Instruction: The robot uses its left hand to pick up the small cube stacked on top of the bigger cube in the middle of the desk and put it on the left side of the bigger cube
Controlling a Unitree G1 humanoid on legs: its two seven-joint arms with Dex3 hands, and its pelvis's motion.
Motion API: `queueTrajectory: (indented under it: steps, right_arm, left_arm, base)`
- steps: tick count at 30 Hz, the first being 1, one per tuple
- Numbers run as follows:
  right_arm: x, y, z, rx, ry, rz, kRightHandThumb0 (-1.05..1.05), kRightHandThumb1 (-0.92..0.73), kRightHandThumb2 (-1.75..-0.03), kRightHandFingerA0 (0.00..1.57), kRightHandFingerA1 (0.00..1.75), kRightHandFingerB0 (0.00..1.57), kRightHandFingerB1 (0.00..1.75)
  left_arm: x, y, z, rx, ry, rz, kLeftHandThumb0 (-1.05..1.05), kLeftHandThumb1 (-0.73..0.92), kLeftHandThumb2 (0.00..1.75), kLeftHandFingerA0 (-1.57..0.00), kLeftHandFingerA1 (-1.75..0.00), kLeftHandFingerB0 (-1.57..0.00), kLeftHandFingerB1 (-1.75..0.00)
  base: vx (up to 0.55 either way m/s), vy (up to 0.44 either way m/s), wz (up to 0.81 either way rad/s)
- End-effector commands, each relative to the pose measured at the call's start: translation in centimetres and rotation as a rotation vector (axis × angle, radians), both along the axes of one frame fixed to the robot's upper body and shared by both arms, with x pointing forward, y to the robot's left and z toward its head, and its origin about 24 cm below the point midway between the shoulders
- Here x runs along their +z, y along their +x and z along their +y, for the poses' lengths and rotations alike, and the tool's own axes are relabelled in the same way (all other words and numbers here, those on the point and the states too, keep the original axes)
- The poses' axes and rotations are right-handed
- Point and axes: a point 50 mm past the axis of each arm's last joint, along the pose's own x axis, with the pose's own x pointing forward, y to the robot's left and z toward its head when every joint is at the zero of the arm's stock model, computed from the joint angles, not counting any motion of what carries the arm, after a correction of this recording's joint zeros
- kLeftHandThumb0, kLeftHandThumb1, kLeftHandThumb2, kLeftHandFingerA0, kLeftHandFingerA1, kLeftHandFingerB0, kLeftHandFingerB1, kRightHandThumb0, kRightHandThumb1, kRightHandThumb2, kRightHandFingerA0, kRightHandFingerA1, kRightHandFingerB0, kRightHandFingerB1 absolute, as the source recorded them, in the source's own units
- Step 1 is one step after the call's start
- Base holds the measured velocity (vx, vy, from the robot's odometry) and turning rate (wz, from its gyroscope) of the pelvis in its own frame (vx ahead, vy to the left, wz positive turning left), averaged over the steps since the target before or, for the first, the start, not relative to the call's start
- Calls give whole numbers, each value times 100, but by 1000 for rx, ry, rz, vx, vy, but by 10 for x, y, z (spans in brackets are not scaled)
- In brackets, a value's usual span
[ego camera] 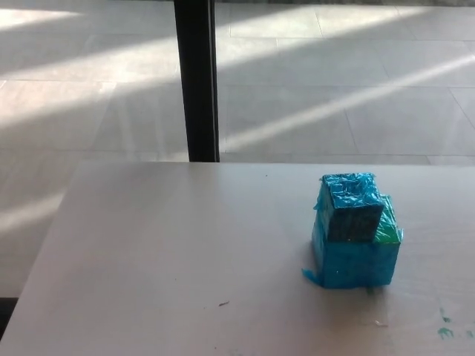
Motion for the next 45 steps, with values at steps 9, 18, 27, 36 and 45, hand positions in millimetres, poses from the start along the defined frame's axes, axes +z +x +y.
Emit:
queueTrajectory:
  steps: [9, 18, 27, 36, 45]
  right_arm:
    - [6, -4, -10, 33, 31, 7, -42, -70, -61, 58, 63, 47, 46]
    - [6, -5, -9, 29, 28, 17, -44, -70, -61, 58, 62, 46, 45]
    - [7, -8, -10, 35, 5, 22, -45, -70, -61, 59, 62, 47, 44]
    - [6, -8, -9, 25, 11, 42, -44, -70, -61, 59, 62, 47, 42]
    - [11, 1, -3, 32, -16, 3, -42, -70, -61, 62, 60, 52, 42]
  left_arm:
    - [133, 131, -23, -227, 282, -315, -88, 68, 108, -59, -72, -6, -30]
    - [239, 198, -76, -421, 386, -566, -85, 70, 108, -49, -66, -8, -26]
    - [324, 220, -175, -713, 517, -755, -88, 87, 67, -74, -110, -9, -35]
    - [347, 231, -264, -901, 486, -819, -94, 86, 66, -55, -73, -16, -39]
    - [348, 226, -340, -1054, 392, -881, -92, 86, 68, -76, -71, -19, -29]
  base:
    - [0, 0, 0]
    - [0, 0, 0]
    - [0, 0, 0]
    - [0, 0, 0]
    - [0, 0, 0]
